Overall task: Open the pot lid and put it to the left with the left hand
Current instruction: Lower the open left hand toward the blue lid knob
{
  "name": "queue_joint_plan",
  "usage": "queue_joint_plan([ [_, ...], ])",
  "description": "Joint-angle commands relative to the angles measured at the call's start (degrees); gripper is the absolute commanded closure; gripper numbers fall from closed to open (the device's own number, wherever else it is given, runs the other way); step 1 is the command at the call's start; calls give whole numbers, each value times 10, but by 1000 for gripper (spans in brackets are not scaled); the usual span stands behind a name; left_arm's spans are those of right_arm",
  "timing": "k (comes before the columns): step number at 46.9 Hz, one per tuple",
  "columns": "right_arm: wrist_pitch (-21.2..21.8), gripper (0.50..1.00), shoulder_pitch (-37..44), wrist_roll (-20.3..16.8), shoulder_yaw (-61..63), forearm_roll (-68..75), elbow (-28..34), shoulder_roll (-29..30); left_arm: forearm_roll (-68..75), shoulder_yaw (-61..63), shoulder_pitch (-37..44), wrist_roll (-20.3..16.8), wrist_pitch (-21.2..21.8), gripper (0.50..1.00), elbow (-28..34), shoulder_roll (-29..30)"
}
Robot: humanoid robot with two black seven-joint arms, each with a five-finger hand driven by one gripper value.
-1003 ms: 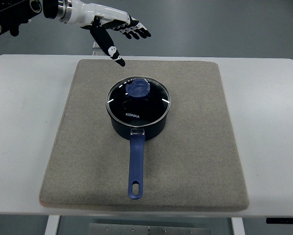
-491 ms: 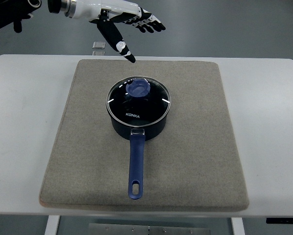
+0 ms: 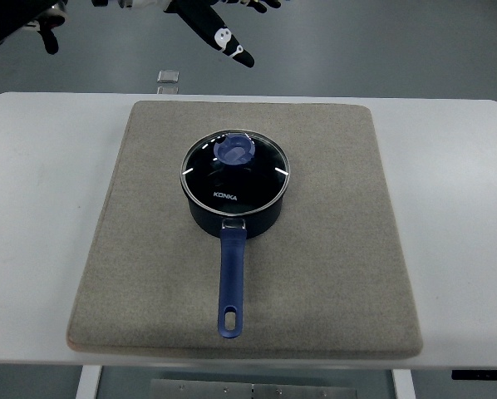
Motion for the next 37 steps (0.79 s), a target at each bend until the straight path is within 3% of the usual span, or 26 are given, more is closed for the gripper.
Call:
queue_joint_plan([
  [1,0,583,0,0,0,0,0,0,3,5,2,1,0,519,0,-1],
  [13,0,583,0,0,0,0,0,0,3,73,-33,2,4,538,-33,-1],
  [19,0,585,0,0,0,0,0,0,-1,147,-49,2,107,542,-68,1],
  [23,0,583,0,0,0,0,0,0,-2,161,-48,2,149,542,-80,0],
  [29,0,583,0,0,0,0,0,0,0,163,-47,2,142,542,-103,6],
  [37,0,585,0,0,0,0,0,0,12,183,-57,-5,70,544,-110,13],
])
